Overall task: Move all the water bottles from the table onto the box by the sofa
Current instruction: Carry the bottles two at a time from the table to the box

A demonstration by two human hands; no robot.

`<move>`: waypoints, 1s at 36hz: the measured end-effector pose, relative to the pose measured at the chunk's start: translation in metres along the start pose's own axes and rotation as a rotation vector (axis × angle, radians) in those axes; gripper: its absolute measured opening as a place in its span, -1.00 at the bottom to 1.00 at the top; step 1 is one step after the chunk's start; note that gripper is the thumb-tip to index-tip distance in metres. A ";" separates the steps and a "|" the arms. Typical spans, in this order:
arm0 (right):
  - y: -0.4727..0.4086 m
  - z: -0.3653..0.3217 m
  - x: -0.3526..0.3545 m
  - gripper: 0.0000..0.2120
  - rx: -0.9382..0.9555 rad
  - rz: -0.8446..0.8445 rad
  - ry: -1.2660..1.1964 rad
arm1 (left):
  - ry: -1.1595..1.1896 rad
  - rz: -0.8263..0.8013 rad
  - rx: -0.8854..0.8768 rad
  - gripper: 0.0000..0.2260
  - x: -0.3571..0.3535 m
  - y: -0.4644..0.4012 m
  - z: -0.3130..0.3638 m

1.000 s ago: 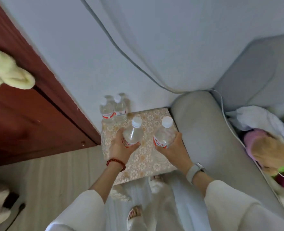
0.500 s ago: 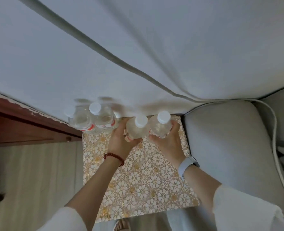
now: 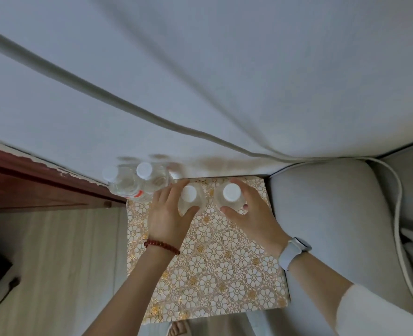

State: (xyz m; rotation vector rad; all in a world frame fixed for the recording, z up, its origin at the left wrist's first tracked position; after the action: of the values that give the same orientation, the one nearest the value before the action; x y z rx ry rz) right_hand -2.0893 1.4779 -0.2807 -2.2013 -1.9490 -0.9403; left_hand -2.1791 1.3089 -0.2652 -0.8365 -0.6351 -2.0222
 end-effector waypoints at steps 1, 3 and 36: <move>-0.002 -0.002 0.001 -0.49 0.001 0.010 0.013 | -0.030 0.008 -0.005 -0.51 0.002 -0.002 0.002; -0.003 -0.005 0.000 -0.55 0.008 0.044 0.031 | -0.050 0.010 -0.002 -0.56 0.005 -0.005 0.006; -0.045 -0.038 -0.030 -0.54 -0.093 0.314 -0.344 | -0.650 0.133 -0.098 -0.42 0.027 -0.038 0.013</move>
State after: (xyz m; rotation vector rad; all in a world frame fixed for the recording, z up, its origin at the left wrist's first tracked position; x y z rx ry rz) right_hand -2.1466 1.4448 -0.2799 -2.7707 -1.6186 -0.6535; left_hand -2.2184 1.3245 -0.2417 -1.5759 -0.8080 -1.6568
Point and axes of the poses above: each hand's wrist, its own y-axis away from the middle knuckle, its own x-axis out of the back of the hand, z = x × y, the point moved 1 cm from there along -y, towards the middle knuckle, and after that the axes turned 9 degrees about -z, right-handed, at the moved point
